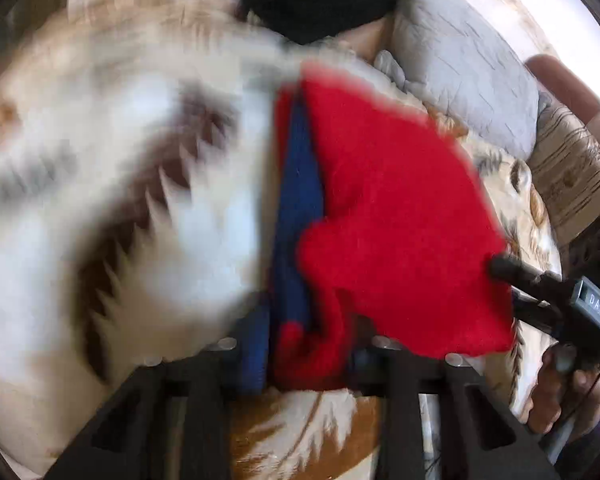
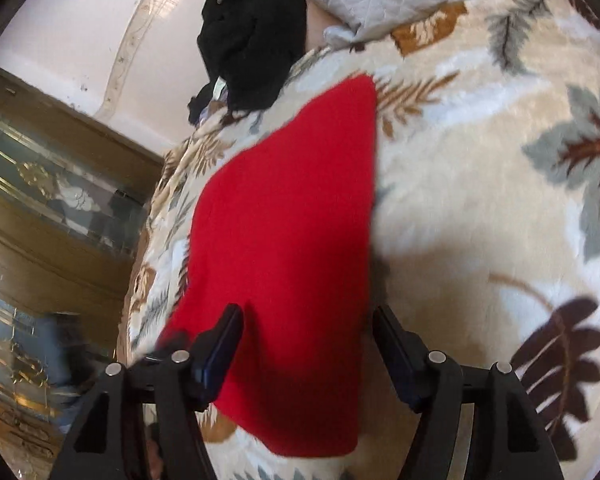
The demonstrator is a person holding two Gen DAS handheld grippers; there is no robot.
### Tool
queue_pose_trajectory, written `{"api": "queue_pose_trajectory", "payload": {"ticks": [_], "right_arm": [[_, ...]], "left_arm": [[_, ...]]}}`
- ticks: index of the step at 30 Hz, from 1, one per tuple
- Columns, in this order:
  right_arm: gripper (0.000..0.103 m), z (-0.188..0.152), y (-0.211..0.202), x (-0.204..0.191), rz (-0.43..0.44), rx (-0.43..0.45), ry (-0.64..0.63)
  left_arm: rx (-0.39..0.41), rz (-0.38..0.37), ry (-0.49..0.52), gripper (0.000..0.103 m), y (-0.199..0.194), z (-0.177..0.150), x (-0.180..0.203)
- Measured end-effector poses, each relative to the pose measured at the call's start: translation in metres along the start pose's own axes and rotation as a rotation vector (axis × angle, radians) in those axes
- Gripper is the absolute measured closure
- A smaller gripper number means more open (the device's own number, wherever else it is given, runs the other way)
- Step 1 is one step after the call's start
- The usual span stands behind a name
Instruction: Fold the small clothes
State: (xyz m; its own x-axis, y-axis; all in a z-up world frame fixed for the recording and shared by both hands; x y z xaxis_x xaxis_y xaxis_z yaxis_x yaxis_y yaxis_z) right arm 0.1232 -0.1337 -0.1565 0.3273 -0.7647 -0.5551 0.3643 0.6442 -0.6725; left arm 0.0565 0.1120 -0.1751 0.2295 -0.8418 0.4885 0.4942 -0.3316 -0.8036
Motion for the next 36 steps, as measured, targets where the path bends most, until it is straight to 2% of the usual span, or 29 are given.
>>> {"api": "queue_pose_trajectory", "payload": {"ticks": [1, 4, 5, 7, 8, 9, 10, 12, 14, 15, 16, 17, 18, 21, 23, 25, 26, 28, 29, 30, 31, 32, 34, 35, 36], "right_arm": [[0.035, -0.001, 0.006, -0.002, -0.005, -0.022, -0.011], [0.037, -0.001, -0.001, -0.006, -0.001, -0.008, -0.031], [0.036, 0.000, -0.008, -0.003, -0.001, 0.005, -0.026], [0.036, 0.009, -0.015, 0.001, 0.002, 0.041, -0.007], [0.034, 0.014, -0.020, 0.005, 0.006, 0.056, 0.004], [0.032, 0.018, -0.020, 0.007, 0.005, 0.061, 0.013], [0.032, 0.025, -0.016, 0.009, 0.007, 0.060, 0.022], [0.032, 0.035, -0.004, 0.010, 0.032, 0.052, 0.031], [0.032, 0.041, 0.016, 0.016, 0.044, 0.020, 0.058], [0.033, 0.041, 0.027, 0.017, 0.058, -0.006, 0.069], [0.038, 0.042, 0.038, 0.015, 0.077, -0.026, 0.061], [0.050, 0.043, 0.040, 0.012, 0.060, -0.034, 0.047], [0.055, 0.047, 0.037, 0.005, 0.042, -0.038, 0.013], [0.060, 0.056, 0.015, -0.020, 0.006, -0.010, -0.083], [0.060, 0.058, -0.011, -0.030, 0.003, 0.026, -0.116], [0.059, 0.052, -0.031, -0.018, 0.000, 0.042, -0.080], [0.056, 0.050, -0.029, -0.009, -0.012, 0.029, -0.065], [0.049, 0.035, -0.016, 0.017, -0.052, -0.021, -0.002], [0.042, 0.028, -0.010, 0.028, -0.054, -0.048, 0.037], [0.040, 0.023, -0.009, 0.034, -0.008, -0.037, 0.062], [0.040, 0.022, -0.012, 0.038, 0.038, -0.006, 0.077], [0.037, 0.022, -0.015, 0.040, 0.049, 0.014, 0.085], [0.032, 0.027, -0.019, 0.044, 0.070, 0.053, 0.098], [0.032, 0.029, -0.015, 0.045, 0.075, 0.050, 0.099], [0.033, 0.030, -0.006, 0.045, 0.077, 0.028, 0.091]], "left_arm": [[0.002, -0.021, -0.026, 0.075, -0.005, 0.001, -0.001], [0.030, 0.013, 0.000, 0.078, -0.021, 0.007, 0.012], [0.036, -0.003, 0.002, 0.078, -0.027, 0.010, 0.018], [0.055, -0.054, 0.000, 0.065, -0.035, 0.020, 0.027], [0.085, -0.080, 0.004, 0.044, -0.041, 0.030, 0.034], [0.110, -0.088, 0.012, 0.029, -0.043, 0.037, 0.039], [0.132, -0.086, 0.023, 0.026, -0.042, 0.043, 0.044], [0.114, -0.082, 0.049, 0.026, -0.025, 0.058, 0.049], [0.027, -0.056, 0.026, 0.028, 0.008, 0.061, 0.044], [-0.043, -0.028, 0.009, 0.052, 0.030, 0.059, 0.037], [-0.084, -0.068, -0.017, 0.053, 0.040, 0.057, 0.034], [-0.079, -0.103, -0.054, 0.060, 0.039, 0.059, 0.030], [-0.080, -0.118, -0.065, 0.068, 0.035, 0.061, 0.030], [-0.034, -0.097, 0.000, 0.072, 0.017, 0.058, 0.043], [-0.018, -0.136, 0.011, 0.072, 0.003, 0.055, 0.054], [-0.022, -0.196, -0.003, 0.070, -0.002, 0.047, 0.065], [-0.033, -0.189, -0.004, 0.066, 0.005, 0.042, 0.066], [-0.065, -0.099, 0.021, 0.059, 0.029, 0.032, 0.066], [-0.061, -0.086, 0.005, 0.046, 0.033, 0.030, 0.062], [-0.048, -0.099, -0.014, 0.041, 0.028, 0.031, 0.060], [-0.041, -0.100, -0.026, 0.041, 0.022, 0.032, 0.059], [-0.024, -0.096, -0.020, 0.038, 0.015, 0.034, 0.059], [0.016, -0.073, 0.018, 0.025, 0.009, 0.036, 0.061], [0.020, -0.056, 0.028, 0.023, 0.015, 0.038, 0.064], [-0.013, -0.036, 0.040, 0.024, 0.027, 0.037, 0.064]]}}
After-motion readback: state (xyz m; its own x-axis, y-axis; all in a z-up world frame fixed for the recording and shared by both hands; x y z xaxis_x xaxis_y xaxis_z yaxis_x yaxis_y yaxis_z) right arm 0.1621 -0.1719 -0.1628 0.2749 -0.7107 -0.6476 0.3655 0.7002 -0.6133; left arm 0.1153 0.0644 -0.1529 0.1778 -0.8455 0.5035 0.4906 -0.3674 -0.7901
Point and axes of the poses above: each gripper's, at about its wrist camera, not at the fingertips, and y roughly the way its jaws point, x to its right, z to its top, the point moved 6 cm from there along y, roughly the way its jaws point, and after that the axes turned 11 degrees about -y, right-handed, at the moved point
